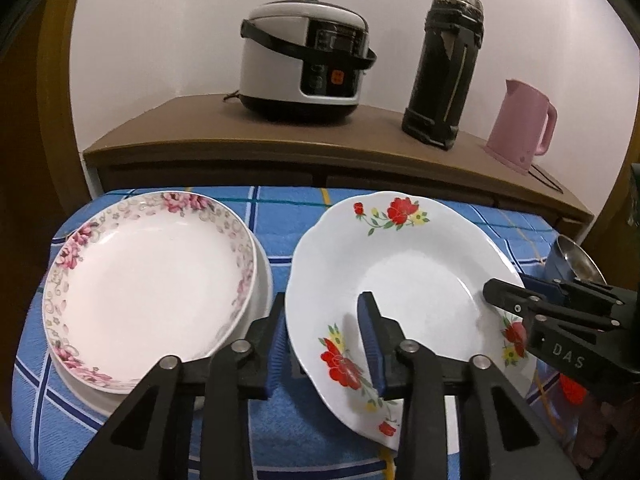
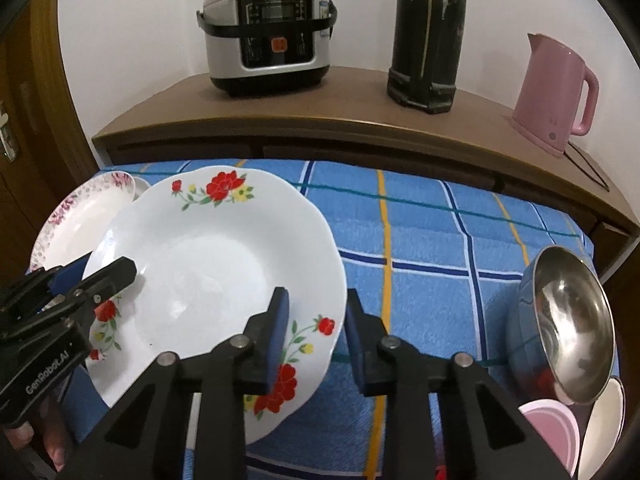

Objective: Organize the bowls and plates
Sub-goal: 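Close both grippers on the red-flower plate rim, then lift the red-flower plate with both grippers toward the plate stack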

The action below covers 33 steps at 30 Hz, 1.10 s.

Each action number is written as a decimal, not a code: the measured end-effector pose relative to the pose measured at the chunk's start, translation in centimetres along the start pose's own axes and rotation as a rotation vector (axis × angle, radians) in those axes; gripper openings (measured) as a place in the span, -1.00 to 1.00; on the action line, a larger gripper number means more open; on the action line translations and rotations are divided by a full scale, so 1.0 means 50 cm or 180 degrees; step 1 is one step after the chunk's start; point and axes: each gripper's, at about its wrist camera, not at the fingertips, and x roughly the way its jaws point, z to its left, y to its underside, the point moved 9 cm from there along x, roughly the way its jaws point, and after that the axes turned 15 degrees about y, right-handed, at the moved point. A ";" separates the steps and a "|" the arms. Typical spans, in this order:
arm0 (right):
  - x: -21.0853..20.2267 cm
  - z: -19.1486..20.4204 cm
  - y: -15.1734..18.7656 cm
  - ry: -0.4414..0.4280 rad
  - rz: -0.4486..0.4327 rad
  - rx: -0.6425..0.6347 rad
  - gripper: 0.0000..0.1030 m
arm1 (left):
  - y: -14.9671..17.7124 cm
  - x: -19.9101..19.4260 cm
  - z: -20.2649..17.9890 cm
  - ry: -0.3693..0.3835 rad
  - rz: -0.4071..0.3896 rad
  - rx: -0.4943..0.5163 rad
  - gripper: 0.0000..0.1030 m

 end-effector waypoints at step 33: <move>-0.065 0.058 -0.044 -0.0442 -0.0377 -0.0039 -0.46 | -0.043 -0.070 0.060 -0.0320 -0.0376 -0.0148 -0.40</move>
